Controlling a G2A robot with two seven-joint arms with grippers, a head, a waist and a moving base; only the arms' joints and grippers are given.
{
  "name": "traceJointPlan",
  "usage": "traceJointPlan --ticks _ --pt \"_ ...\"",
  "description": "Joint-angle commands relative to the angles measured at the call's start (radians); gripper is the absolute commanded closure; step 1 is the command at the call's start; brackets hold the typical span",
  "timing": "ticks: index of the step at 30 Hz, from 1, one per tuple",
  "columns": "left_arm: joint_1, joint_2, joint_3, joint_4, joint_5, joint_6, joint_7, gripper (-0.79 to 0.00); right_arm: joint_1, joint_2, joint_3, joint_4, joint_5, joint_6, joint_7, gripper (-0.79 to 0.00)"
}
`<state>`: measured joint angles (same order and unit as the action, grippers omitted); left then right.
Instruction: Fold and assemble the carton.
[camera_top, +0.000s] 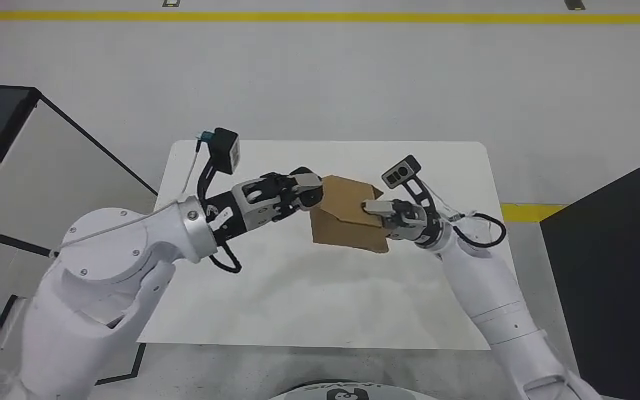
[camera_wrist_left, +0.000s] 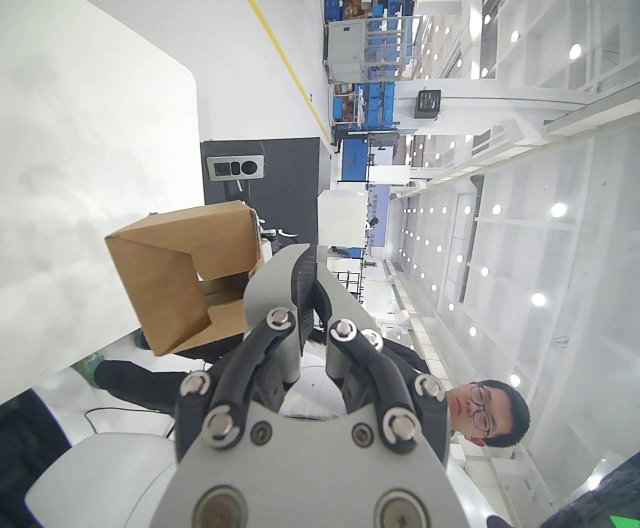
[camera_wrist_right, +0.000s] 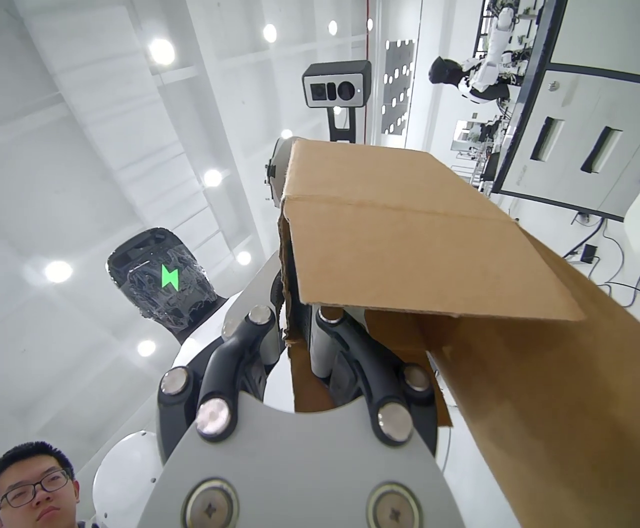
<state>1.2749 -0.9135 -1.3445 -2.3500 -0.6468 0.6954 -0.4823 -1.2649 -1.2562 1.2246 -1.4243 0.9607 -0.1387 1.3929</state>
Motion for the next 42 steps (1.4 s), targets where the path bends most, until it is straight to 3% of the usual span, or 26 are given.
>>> traceJointPlan --ticks 1,18,29,42 --pt "0.004 -0.001 -0.004 0.000 -0.016 -0.006 0.005 0.000 -0.003 -0.001 0.001 0.002 0.031 0.000 0.009 0.000" --pt "0.045 -0.001 -0.024 0.000 -0.040 -0.018 -0.028 0.000 0.014 -0.009 -0.014 0.023 0.100 -0.016 0.054 0.000" --pt "0.044 0.004 -0.002 0.008 0.028 0.005 -0.052 0.000 0.021 -0.009 -0.014 0.024 0.094 -0.039 0.086 0.000" --pt "0.069 0.002 -0.010 0.021 0.015 -0.028 -0.043 0.000 0.012 -0.008 -0.012 0.005 0.073 -0.045 0.060 0.000"
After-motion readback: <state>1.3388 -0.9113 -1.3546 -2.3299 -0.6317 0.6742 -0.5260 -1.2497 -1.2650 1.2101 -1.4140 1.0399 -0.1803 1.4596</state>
